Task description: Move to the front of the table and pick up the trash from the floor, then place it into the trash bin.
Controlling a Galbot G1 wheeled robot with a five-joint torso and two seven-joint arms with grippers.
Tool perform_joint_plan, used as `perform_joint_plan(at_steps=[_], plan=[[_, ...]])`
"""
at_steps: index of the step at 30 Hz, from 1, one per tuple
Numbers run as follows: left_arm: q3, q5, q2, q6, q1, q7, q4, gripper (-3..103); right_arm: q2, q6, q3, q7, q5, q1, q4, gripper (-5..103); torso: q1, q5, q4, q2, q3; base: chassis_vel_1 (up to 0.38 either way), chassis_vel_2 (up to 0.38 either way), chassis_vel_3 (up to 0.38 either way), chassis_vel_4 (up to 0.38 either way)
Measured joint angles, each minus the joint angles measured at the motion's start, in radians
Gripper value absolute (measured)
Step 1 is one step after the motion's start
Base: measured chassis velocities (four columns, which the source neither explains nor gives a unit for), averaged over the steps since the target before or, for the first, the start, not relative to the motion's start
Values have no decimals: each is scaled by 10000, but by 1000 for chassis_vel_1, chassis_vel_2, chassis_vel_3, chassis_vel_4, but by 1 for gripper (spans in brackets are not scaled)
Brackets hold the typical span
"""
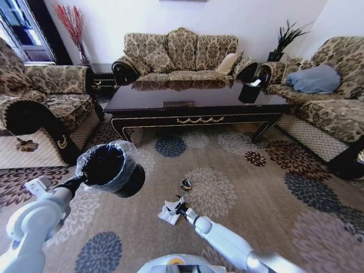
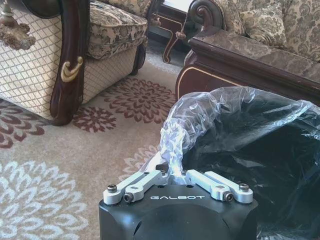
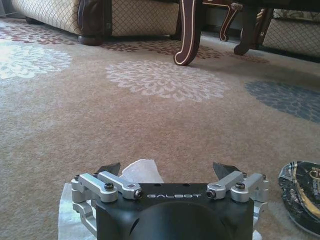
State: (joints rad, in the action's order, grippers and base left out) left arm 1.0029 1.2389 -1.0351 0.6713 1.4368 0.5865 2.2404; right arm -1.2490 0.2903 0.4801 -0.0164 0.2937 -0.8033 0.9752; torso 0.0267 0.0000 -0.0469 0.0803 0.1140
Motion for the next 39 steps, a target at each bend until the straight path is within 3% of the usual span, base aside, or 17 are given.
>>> perform_joint_plan(at_steps=[14,15,17,18,20,21,23,24,27,28,29,30,33,34,36,38,39], plan=[[-107,-30,100,59,33,-4,39,3,-42,-100,151,-59,-548,-144,-430,100,0,-1,0,0,0,0,0,0,0],[-111,-29,93,60,41,-3,61,3,-79,-120,146,-21,-654,-133,-513,90,0,0,-1,0,0,0,0,0,0],[-123,-42,80,60,50,-4,79,3,-115,-151,136,46,-708,-115,-584,90,0,0,0,0,0,0,0,0,0],[-137,-50,68,59,59,-4,89,3,-139,-176,126,101,-725,-100,-627,80,0,0,-1,0,0,0,0,0,0],[-150,-68,55,61,74,-3,99,3,-202,-207,125,153,-749,-42,-737,80,0,0,-1,0,0,0,0,0,0],[-151,-74,53,62,80,-2,102,3,-221,-210,128,154,-773,-20,-776,69,0,0,0,0,0,0,0,0,0],[-151,-77,52,62,86,-2,105,3,-245,-215,136,157,-804,7,-831,69,0,-1,0,0,0,0,0,0,0],[-150,-78,52,62,89,-2,108,3,-260,-218,144,161,-813,19,-860,58,0,0,0,0,0,0,0,0,0],[-149,-82,52,63,93,-2,110,3,-262,-226,159,176,-820,34,-881,58,0,0,0,0,0,0,0,0,0],[-150,-83,53,64,93,-2,110,3,-258,-226,164,178,-825,38,-882,47,0,0,0,0,0,0,0,0,0],[-153,-87,53,64,93,-1,111,3,-240,-226,169,178,-829,39,-879,47,0,0,0,0,0,0,0,0,0],[-163,-97,53,64,93,0,111,3,-228,-223,166,178,-830,39,-874,37,0,0,0,0,0,0,0,0,0],[-206,-112,47,64,89,0,112,3,-213,-128,100,155,-796,18,-824,37,0,0,-1,0,0,0,0,0,0],[-239,-140,30,64,89,0,112,3,-200,-71,59,125,-769,-12,-762,25,0,0,0,0,0,0,0,0,0],[-273,-178,19,64,90,0,113,3,-180,-8,23,71,-758,-44,-711,25,0,0,0,0,0,0,0,0,0],[-327,-246,-8,64,102,0,134,3,-120,158,-47,-97,-752,-110,-591,15,0,0,0,0,0,0,0,0,0],[-337,-255,-24,64,119,0,161,3,-68,297,-101,-194,-738,-169,-489,4,0,0,0,0,0,0,0,0,0]])
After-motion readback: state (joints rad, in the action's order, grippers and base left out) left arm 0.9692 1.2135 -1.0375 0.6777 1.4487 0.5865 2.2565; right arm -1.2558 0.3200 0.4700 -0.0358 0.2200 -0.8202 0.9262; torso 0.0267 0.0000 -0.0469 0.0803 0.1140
